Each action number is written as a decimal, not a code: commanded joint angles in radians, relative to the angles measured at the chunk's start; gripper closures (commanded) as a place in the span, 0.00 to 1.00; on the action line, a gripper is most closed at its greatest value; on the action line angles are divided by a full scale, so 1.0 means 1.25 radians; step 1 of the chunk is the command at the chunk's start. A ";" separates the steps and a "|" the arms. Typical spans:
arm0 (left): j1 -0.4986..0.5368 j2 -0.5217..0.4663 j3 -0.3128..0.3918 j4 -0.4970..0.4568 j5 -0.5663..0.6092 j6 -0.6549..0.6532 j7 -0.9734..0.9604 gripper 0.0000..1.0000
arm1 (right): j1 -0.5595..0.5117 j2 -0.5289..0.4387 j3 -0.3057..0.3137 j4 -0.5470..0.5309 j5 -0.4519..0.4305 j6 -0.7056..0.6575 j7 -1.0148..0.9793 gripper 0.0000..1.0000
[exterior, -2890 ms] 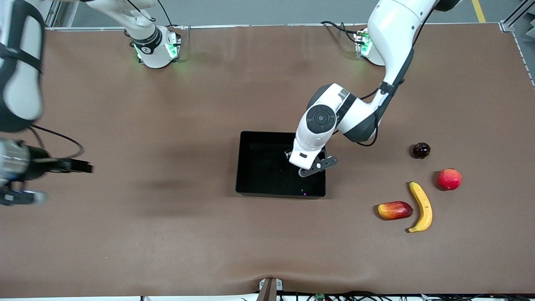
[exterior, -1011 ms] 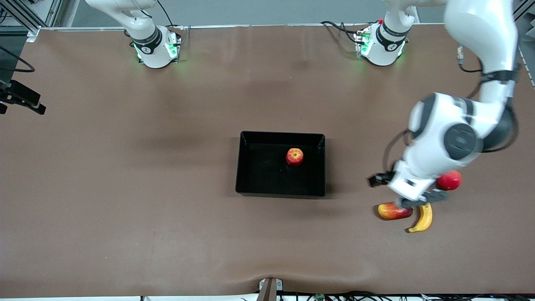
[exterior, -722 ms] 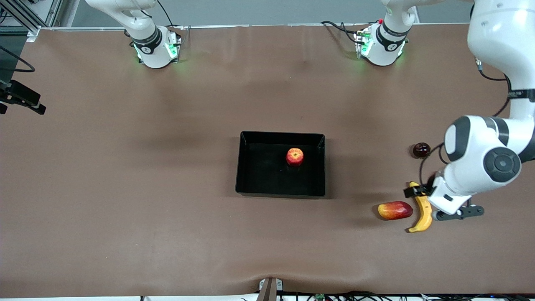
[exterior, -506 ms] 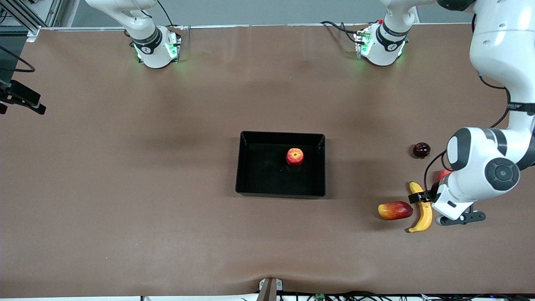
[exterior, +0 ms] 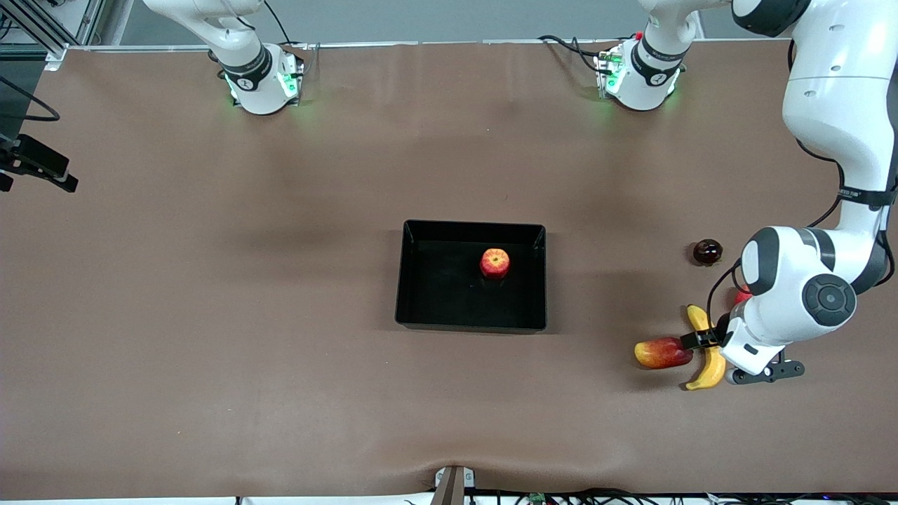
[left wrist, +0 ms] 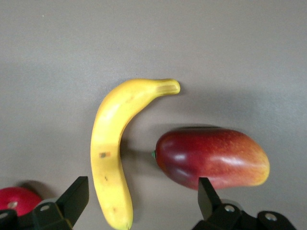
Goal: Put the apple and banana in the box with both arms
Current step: 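Move the left gripper to the yellow banana and grasp it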
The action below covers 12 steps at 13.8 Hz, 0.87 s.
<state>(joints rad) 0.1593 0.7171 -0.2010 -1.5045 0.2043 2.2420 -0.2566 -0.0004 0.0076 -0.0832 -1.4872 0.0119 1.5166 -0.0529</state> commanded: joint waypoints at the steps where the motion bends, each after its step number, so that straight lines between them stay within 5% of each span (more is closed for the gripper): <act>1: 0.015 0.014 -0.005 0.008 0.021 0.018 0.032 0.00 | 0.008 0.000 -0.001 0.002 -0.021 0.000 -0.007 0.00; 12: 0.087 0.062 -0.005 0.007 0.024 0.077 0.141 0.00 | 0.022 0.005 -0.001 0.004 -0.021 0.002 -0.004 0.00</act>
<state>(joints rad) 0.2594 0.7721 -0.1978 -1.5038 0.2126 2.3150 -0.0893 0.0134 0.0107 -0.0821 -1.4872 0.0118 1.5167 -0.0533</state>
